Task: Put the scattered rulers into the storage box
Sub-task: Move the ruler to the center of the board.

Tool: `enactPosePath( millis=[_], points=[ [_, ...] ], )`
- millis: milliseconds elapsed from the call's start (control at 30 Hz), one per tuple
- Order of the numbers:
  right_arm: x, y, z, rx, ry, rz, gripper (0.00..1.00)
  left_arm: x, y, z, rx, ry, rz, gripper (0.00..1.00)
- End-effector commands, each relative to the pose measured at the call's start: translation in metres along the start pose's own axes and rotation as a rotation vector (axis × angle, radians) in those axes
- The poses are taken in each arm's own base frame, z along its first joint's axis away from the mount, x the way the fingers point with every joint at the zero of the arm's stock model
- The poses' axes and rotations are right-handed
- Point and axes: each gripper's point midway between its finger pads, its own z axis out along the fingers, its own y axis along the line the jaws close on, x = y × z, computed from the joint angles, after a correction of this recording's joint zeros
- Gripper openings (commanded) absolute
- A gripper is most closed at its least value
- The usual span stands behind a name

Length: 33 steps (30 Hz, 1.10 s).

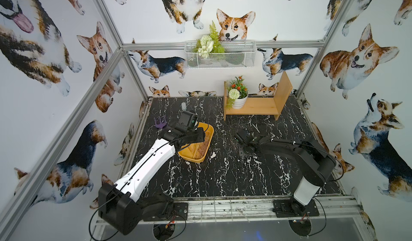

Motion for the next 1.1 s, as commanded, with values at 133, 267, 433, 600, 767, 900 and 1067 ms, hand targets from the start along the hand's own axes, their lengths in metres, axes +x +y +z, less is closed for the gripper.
enactPosePath(
  millis=[133, 267, 433, 600, 767, 900, 1067],
  points=[
    [0.068, -0.018, -0.016, 0.010, 0.146, -0.018, 0.56, 0.017, -0.050, 0.018, 0.180, -0.003, -0.081, 0.46],
    [0.084, -0.010, -0.021, -0.016, 0.168, -0.032, 0.57, 0.035, -0.063, 0.030, 0.221, 0.023, -0.098, 0.46],
    [0.075, -0.003, -0.031, -0.033, 0.148, -0.039, 0.57, 0.056, -0.078, 0.040, 0.307, 0.060, -0.155, 0.46],
    [0.051, 0.007, -0.045, -0.042, 0.112, -0.076, 0.56, 0.067, -0.081, 0.043, 0.347, 0.066, -0.203, 0.45],
    [0.039, 0.018, -0.049, -0.084, 0.113, -0.126, 0.51, 0.071, -0.072, 0.041, 0.325, 0.053, -0.213, 0.45],
    [0.041, 0.027, -0.043, -0.129, 0.146, -0.200, 0.43, 0.075, -0.068, 0.042, 0.320, 0.058, -0.218, 0.46],
    [0.047, 0.029, -0.037, -0.144, 0.166, -0.295, 0.41, 0.080, -0.065, 0.043, 0.322, 0.065, -0.226, 0.46]
  ],
)
